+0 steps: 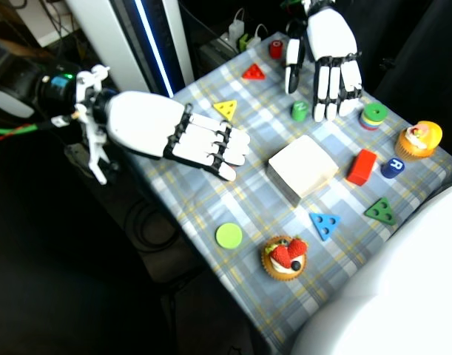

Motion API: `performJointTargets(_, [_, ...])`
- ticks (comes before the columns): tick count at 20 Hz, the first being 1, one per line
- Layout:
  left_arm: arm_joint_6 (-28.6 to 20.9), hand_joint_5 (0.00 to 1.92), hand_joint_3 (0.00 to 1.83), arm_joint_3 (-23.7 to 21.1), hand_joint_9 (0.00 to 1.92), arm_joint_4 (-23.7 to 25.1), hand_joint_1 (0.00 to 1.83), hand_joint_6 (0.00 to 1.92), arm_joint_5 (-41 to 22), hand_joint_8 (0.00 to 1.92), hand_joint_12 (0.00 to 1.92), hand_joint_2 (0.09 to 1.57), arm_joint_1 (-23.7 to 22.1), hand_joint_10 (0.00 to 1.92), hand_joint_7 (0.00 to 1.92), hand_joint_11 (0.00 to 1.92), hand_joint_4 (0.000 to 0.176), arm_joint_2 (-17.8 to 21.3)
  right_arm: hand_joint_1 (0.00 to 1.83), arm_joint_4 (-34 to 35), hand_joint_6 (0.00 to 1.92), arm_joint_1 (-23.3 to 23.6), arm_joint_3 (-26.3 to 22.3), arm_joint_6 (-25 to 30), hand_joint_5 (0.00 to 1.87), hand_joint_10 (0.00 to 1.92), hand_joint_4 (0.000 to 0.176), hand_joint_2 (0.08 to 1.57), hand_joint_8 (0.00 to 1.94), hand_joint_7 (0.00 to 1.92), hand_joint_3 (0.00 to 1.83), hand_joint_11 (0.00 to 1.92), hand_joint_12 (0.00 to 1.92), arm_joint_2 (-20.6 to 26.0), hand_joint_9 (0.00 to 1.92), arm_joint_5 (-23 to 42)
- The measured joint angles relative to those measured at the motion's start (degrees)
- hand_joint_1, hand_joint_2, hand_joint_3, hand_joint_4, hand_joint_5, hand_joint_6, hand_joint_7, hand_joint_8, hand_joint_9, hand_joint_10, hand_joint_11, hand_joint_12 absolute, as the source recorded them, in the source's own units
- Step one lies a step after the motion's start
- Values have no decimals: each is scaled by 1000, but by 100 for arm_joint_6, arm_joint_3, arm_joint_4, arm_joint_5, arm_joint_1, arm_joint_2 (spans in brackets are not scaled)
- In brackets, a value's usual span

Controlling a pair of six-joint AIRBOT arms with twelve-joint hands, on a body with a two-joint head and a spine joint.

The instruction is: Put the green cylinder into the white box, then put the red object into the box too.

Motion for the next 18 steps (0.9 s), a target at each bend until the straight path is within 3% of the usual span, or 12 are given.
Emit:
performJointTargets(1, [0, 362, 0, 28, 0, -33, 916, 287, 35, 12, 1202, 1133, 0, 734, 442, 0, 33, -44, 628, 4, 0, 0, 2, 0, 0, 0, 0, 1259, 0, 0, 2, 0, 135, 0, 0, 4])
performJointTargets(2, [2, 351, 0, 28, 0, -44, 927, 343, 52, 15, 1254, 1132, 0, 754, 459, 0, 38, -59, 630, 2, 0, 0, 0, 0, 0, 0, 0, 1264, 0, 0, 4, 0, 120, 0, 0, 2])
performJointTargets(3, [4, 320, 1, 48, 0, -48, 915, 434, 68, 15, 1097, 1137, 0, 749, 463, 0, 61, -81, 625, 4, 0, 0, 0, 2, 0, 0, 0, 1268, 0, 0, 3, 0, 23, 0, 0, -2])
performJointTargets(5, [0, 267, 1, 109, 13, -79, 944, 706, 111, 48, 1072, 1150, 0, 860, 512, 0, 57, -142, 606, 2, 0, 0, 0, 0, 0, 0, 0, 1271, 0, 0, 3, 4, 3, -11, 0, 4])
performJointTargets(6, [2, 255, 0, 109, 41, -94, 959, 832, 133, 82, 1244, 1152, 0, 907, 536, 0, 62, -146, 594, 2, 0, 0, 2, 0, 0, 0, 0, 1273, 0, 0, 4, 1, 1, -11, 0, 0])
performJointTargets(8, [4, 211, 2, 122, 49, -98, 945, 1018, 166, 146, 1340, 1178, 0, 948, 509, 0, 70, -153, 624, 4, 0, 0, 9, 0, 0, 0, 0, 1268, 0, 0, 1, 17, 8, -11, 0, 4])
performJointTargets(10, [0, 211, 0, 192, 98, -129, 919, 1117, 179, 550, 1470, 1203, 0, 1062, 395, 0, 59, -214, 648, 26, 0, 0, 13, 2, 0, 0, 0, 1263, 0, 0, 0, 19, 14, -11, 0, -2])
performJointTargets(11, [4, 218, 0, 205, 124, -142, 928, 1176, 221, 795, 1532, 1207, 0, 1172, 355, 0, 64, -225, 640, 24, 0, 0, 13, 0, 0, 0, 0, 1267, 0, 0, 0, 7, 12, -11, 0, 2])
performJointTargets(12, [4, 504, 6, 205, 157, -144, 871, 1504, 251, 948, 1637, 1303, 0, 1251, 342, 0, 83, -225, 634, 24, 0, 0, 13, 0, 0, 0, 0, 1268, 0, 0, 1, 16, 20, -11, 0, 0])
performJointTargets(14, [13, 528, 1, 238, 115, -149, 797, 1646, 251, 1093, 1655, 1357, 0, 1345, 295, 0, 128, -262, 637, 26, 0, 0, 13, 2, 0, 0, 0, 1269, 0, 0, 0, 3, 149, -11, 0, -2])
performJointTargets(15, [15, 558, 0, 240, 149, -173, 826, 1610, 251, 1102, 1703, 1343, 0, 1364, 331, 0, 115, -275, 656, 24, 0, 0, 13, 0, 0, 0, 0, 1265, 0, 0, 0, 0, 177, -11, 0, 2])
performJointTargets(18, [15, 548, 2, 240, 118, -175, 812, 1625, 271, 1093, 1657, 1346, -11, 1346, 304, 0, 127, -286, 668, 39, 0, 0, 13, 0, 0, 0, 0, 1261, 0, 0, 0, 0, 109, -11, 0, 0])
